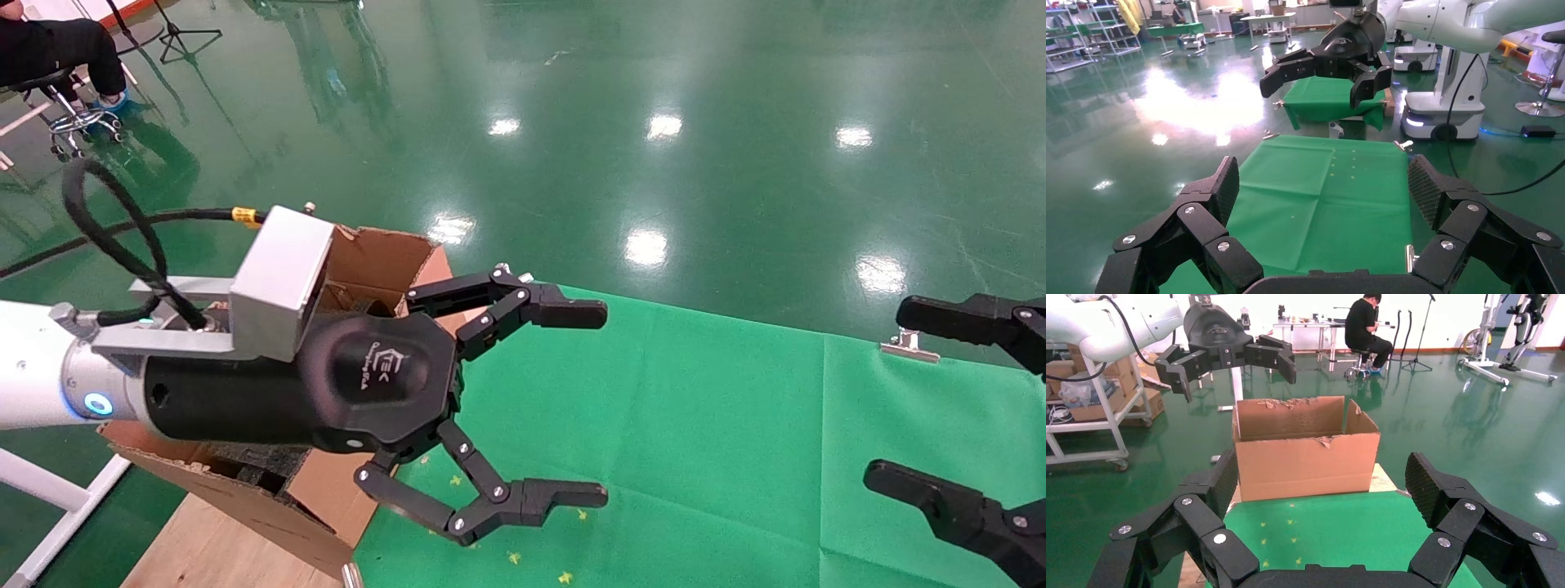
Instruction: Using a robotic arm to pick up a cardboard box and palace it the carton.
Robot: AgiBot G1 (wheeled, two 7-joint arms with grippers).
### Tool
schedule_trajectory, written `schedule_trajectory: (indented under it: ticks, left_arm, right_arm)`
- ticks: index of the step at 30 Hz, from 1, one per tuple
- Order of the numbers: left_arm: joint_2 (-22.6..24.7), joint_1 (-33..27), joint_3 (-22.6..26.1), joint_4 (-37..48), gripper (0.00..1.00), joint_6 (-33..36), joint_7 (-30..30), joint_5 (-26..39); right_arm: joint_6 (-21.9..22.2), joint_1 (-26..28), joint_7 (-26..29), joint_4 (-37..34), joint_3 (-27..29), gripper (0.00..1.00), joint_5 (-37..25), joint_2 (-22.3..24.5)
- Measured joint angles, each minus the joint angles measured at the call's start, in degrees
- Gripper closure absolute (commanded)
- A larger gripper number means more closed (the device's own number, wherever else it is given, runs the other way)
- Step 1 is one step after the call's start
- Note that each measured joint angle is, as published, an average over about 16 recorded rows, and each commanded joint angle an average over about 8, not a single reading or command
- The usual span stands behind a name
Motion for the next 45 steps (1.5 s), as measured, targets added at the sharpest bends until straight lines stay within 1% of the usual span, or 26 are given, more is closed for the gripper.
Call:
schedule_trajectory:
  ticks: [45]
  left_arm:
    - [-0.1, -1.0, 1.0, 1.0, 0.0, -0.5, -0.3, 1.0]
  right_arm:
    - [0.0, 0.0, 0.0, 0.0, 0.0, 0.0, 0.0, 0.0]
